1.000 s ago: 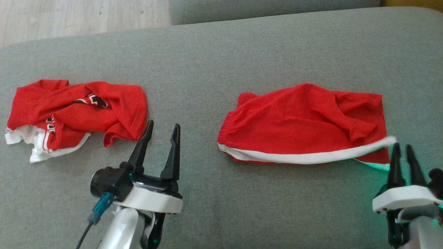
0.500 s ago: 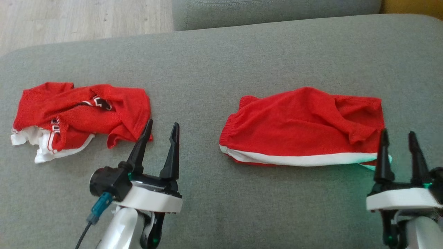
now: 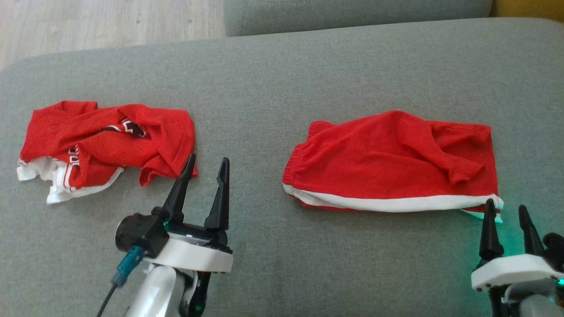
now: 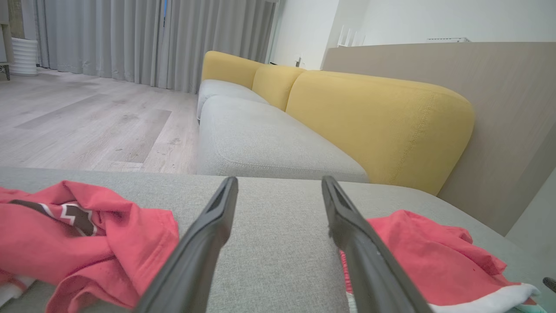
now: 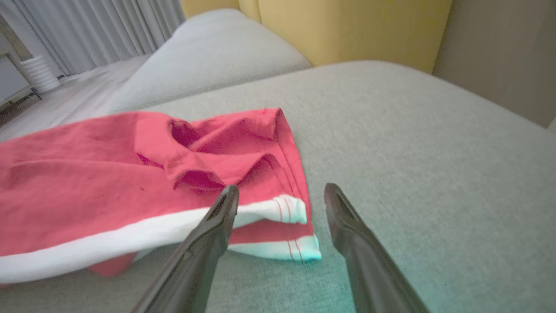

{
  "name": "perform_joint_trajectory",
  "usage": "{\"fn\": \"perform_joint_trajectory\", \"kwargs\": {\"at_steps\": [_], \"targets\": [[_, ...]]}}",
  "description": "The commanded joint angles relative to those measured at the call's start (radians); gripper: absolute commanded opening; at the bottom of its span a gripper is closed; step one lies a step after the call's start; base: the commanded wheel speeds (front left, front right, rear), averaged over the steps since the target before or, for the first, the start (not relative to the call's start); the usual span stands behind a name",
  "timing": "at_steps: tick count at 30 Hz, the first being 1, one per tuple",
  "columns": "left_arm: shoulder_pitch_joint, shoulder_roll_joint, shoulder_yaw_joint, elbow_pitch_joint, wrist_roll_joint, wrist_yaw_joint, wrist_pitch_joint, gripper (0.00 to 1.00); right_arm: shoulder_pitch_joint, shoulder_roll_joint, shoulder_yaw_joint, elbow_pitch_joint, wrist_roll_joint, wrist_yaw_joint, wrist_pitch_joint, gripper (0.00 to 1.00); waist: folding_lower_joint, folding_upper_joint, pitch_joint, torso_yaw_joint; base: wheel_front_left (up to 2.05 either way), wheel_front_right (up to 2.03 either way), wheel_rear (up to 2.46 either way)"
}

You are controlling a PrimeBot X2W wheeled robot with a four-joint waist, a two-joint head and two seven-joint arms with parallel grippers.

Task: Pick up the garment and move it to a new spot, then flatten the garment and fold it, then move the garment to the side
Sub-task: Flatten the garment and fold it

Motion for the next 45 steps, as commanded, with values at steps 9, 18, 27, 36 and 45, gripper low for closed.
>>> {"fn": "perform_joint_trajectory", "kwargs": {"at_steps": [9, 18, 27, 36, 45], "targets": [[-0.031, 0.002, 0.025, -0.032, 0.005, 0.001, -0.005, 1.00, -0.116, -0.008, -0.002, 0.102, 0.034, -0.001, 0.008, 1.00, 0.0000, 0.0000, 0.024, 0.005, 0.00, 0.00, 0.00], [-0.040, 0.002, 0.021, -0.028, 0.011, -0.001, -0.005, 1.00, -0.151, -0.008, 0.007, 0.164, 0.031, -0.001, 0.004, 1.00, 0.0000, 0.0000, 0.040, 0.007, 0.00, 0.00, 0.00], [-0.041, 0.002, 0.022, -0.021, 0.017, -0.002, -0.005, 1.00, -0.164, -0.008, 0.021, 0.192, -0.002, -0.001, -0.017, 0.57, 0.0000, 0.0000, 0.037, 0.004, 0.00, 0.00, 0.00], [-0.034, 0.002, 0.023, -0.014, 0.018, -0.004, -0.005, 1.00, -0.160, -0.009, 0.016, 0.183, -0.034, -0.001, -0.032, 0.00, 0.0000, 0.0000, 0.021, -0.005, 0.00, 0.00, 0.00], [-0.024, 0.002, 0.003, -0.012, 0.007, -0.005, -0.005, 1.00, -0.139, -0.009, -0.026, 0.060, -0.011, -0.001, -0.042, 0.00, 0.0000, 0.0000, 0.006, -0.021, 0.00, 0.00, 0.00]]}}
